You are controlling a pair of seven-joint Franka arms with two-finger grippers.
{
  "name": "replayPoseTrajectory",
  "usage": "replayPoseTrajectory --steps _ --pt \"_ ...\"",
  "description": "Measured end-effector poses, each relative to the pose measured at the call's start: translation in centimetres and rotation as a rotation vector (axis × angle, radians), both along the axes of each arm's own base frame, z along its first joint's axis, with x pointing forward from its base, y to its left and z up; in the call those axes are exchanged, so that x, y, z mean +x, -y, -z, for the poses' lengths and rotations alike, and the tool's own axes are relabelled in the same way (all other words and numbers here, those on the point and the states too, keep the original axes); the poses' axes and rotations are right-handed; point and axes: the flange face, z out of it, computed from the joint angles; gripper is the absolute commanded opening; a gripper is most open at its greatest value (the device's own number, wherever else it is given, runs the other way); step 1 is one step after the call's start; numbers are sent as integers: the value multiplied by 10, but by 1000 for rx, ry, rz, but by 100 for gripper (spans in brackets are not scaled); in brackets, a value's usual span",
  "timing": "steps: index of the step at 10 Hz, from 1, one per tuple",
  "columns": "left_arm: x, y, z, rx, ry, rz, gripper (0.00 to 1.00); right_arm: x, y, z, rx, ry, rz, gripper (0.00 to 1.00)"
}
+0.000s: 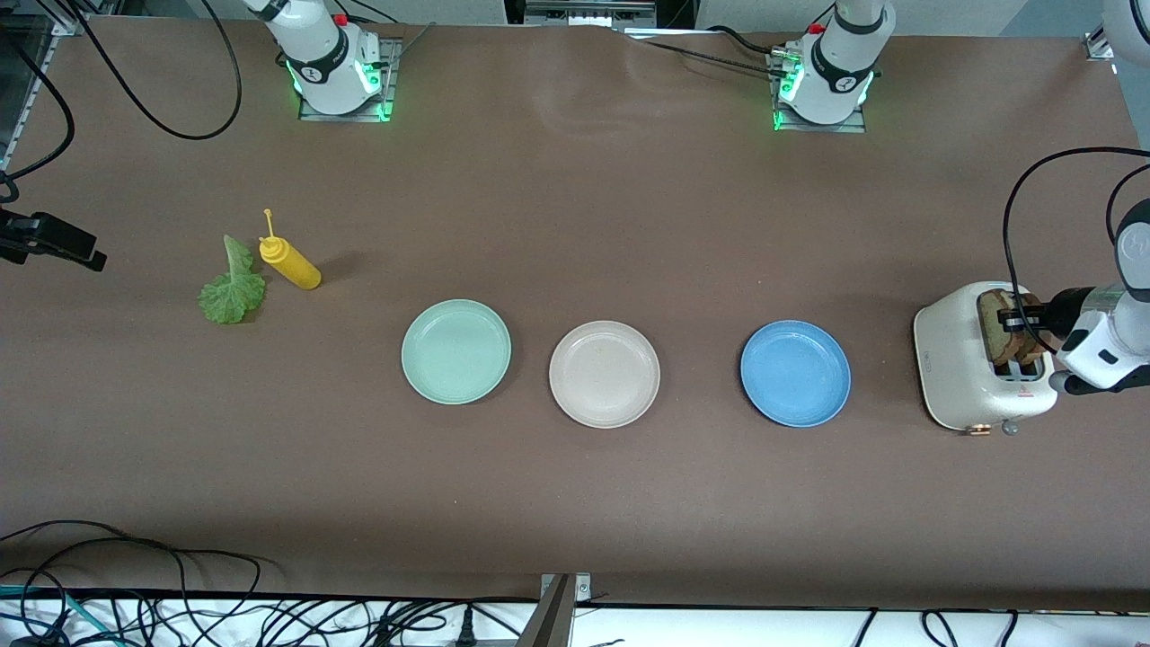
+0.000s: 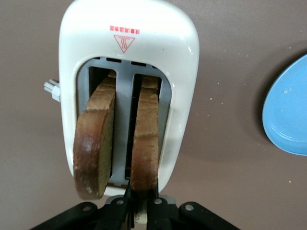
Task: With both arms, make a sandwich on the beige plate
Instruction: 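Grasp a bread slice with the left gripper and lift it out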
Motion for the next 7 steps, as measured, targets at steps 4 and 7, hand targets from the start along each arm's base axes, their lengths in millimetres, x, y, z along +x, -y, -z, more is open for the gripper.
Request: replayPoseTrajectory --steps 4,7 --pt "-7 2 -50 3 5 -6 0 0 0 0 0 0 0 100" --pt "-12 7 -103 -2 -18 -10 0 0 0 0 0 0 1 100"
